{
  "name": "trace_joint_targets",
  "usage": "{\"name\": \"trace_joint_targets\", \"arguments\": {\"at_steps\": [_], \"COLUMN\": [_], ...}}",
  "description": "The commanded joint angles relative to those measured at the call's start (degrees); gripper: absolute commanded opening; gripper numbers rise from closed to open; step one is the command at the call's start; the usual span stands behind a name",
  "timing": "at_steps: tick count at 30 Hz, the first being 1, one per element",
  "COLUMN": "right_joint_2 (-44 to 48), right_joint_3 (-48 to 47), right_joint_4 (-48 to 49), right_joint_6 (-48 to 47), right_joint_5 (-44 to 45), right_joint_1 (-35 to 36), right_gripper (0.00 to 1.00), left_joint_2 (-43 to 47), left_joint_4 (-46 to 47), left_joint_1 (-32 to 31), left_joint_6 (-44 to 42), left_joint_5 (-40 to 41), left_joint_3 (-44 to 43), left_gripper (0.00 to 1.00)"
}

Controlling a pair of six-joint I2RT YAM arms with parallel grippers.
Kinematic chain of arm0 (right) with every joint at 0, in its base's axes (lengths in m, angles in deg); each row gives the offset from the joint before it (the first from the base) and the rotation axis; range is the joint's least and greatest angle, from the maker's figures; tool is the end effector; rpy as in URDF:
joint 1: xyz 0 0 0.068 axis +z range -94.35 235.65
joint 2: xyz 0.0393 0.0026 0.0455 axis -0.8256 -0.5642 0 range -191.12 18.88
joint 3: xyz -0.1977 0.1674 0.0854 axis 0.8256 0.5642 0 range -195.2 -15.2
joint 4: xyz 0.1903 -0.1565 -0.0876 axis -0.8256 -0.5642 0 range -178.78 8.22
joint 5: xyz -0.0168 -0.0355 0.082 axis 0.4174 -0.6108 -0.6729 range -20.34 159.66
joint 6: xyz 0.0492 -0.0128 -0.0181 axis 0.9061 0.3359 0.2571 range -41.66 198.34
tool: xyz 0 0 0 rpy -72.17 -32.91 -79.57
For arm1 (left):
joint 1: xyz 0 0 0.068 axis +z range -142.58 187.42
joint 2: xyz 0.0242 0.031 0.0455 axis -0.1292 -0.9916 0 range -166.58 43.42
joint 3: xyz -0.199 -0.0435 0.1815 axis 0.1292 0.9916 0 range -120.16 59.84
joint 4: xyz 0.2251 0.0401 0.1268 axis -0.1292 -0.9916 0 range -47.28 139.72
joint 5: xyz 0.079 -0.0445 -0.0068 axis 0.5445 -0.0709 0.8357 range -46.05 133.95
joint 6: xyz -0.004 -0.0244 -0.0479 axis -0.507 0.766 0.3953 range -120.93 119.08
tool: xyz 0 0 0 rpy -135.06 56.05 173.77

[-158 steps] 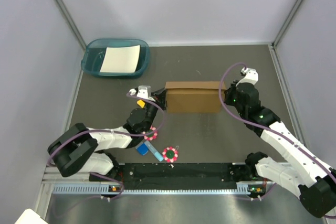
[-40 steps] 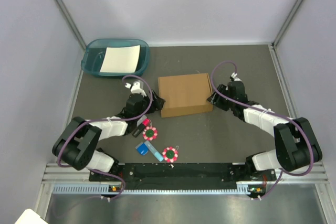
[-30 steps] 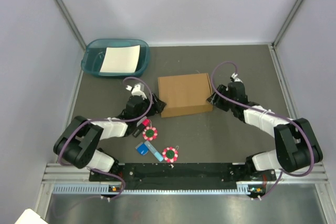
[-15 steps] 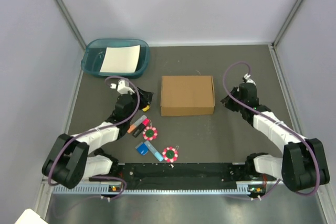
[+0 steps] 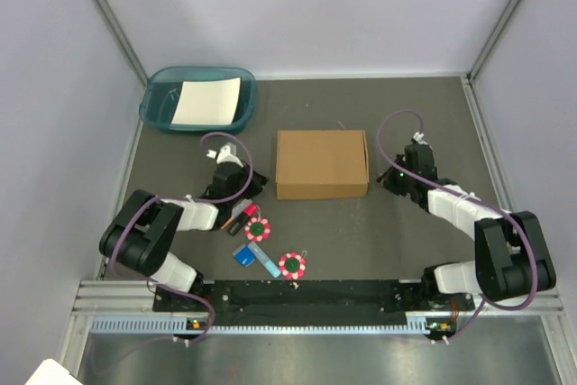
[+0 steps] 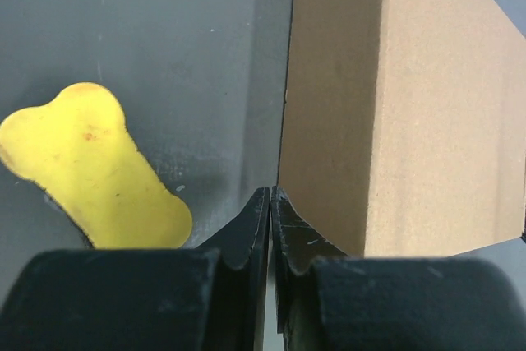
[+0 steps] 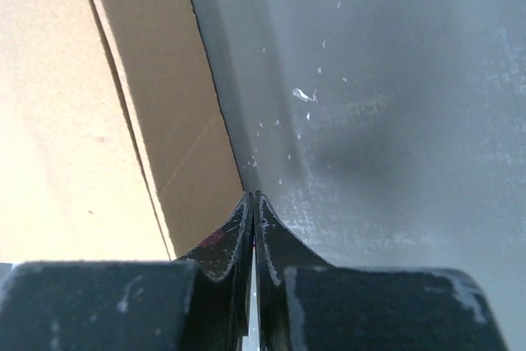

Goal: Fold the paper box

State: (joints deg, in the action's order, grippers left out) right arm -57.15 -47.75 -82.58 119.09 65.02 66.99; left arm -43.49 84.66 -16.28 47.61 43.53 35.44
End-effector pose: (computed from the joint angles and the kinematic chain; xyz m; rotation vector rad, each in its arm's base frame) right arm 0.2483 0.0528 0.1681 0.5709 2.3367 0.5329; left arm 0.2464 -0.1085 0.1368 -0.4569 2.0977 -0.7730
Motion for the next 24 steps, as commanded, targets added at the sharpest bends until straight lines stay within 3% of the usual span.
{"name": "trace_joint_targets", "arguments": {"at_steps": [1, 11, 24], "right_joint_2": [-1.22, -5.27, 5.97], "right_joint_3": [-0.58, -0.49, -1.72], "right_joint_4": [5.72, 9.59, 3.71], "right_joint_6": [0.73, 1.43, 1.61], "right_joint_5": [-1.06, -5.99, -6.17], "right_joint_1": [-0.44, 2.02, 6.15], "right_gripper": [0.00, 0.00, 0.00], "left_joint_2": [-1.41, -3.18, 2.62], "left_joint_4": [6.02, 9.88, 10.07], "left_joint_1": [0.24, 0.06, -2.05], "left_joint_6": [1.04, 2.44, 2.79], "left_joint_5": [-2.74, -7.04, -11.87], "left_joint_3": [-2.58, -2.14, -0.82], "left_gripper": [0.08, 0.04, 0.02]}}
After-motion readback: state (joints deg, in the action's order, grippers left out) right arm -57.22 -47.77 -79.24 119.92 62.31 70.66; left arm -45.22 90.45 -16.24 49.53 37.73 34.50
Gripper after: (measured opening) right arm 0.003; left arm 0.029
